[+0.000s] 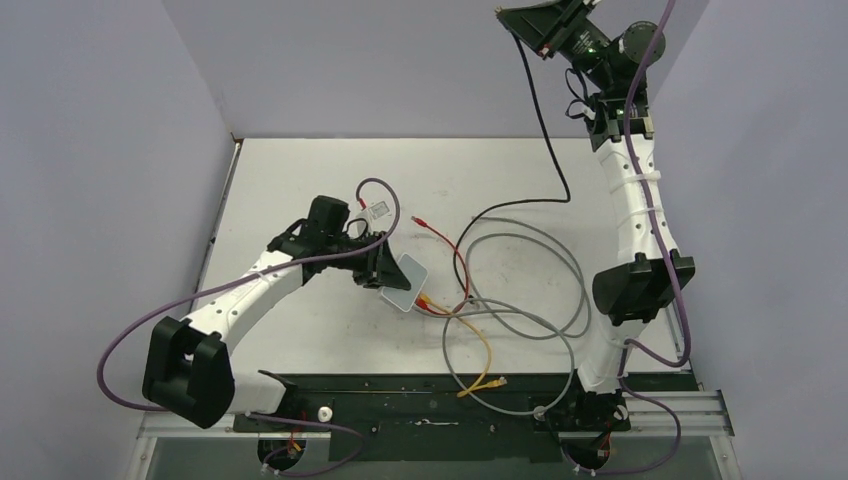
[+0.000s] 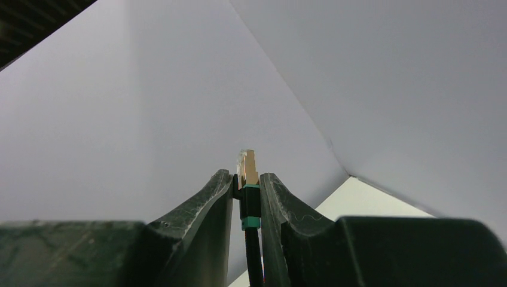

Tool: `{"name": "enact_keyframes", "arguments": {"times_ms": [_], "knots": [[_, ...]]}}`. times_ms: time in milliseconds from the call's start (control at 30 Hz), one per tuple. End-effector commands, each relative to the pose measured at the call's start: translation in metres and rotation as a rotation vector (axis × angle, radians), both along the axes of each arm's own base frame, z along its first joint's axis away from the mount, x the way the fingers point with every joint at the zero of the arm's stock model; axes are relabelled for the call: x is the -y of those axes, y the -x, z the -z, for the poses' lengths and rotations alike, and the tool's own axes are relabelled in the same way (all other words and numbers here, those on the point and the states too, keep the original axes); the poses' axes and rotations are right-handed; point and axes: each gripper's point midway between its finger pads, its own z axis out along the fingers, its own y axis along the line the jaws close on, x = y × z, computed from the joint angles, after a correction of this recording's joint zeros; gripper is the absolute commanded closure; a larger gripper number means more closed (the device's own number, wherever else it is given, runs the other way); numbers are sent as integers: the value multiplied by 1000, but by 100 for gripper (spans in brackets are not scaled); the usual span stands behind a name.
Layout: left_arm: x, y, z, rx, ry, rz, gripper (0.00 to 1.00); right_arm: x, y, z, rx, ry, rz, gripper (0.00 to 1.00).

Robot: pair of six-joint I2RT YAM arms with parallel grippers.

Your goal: Pull the plug from the switch port

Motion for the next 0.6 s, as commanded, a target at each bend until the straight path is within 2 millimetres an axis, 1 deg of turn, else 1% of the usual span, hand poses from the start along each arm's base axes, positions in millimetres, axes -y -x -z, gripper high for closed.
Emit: {"name": "enact_keyframes", "arguments": {"times_ms": [0,133,267,333,367,400,433,500,567], "knots": [[5,14,-44,116,114,86,100,27,0,-37,123,-58,80,95],[5,24,-58,148,167,110,100,42,-12,-38,138,-69,124,95],[3,36,-66,165,204,138,100,62,-29,-35,143,-74,194,95],[1,42,-67,166,211,145,100,72,-37,-32,144,-70,233,95],[0,45,-66,164,210,144,100,74,-41,-29,140,-64,248,95],[-2,48,-66,165,211,144,100,89,-49,-27,139,-59,290,95],[-3,50,-64,158,209,142,100,96,-54,-25,139,-57,313,95],[-5,54,-59,144,199,136,100,106,-62,-23,134,-64,337,95],[-7,55,-54,134,189,129,100,111,-66,-26,142,-73,344,95]]}}
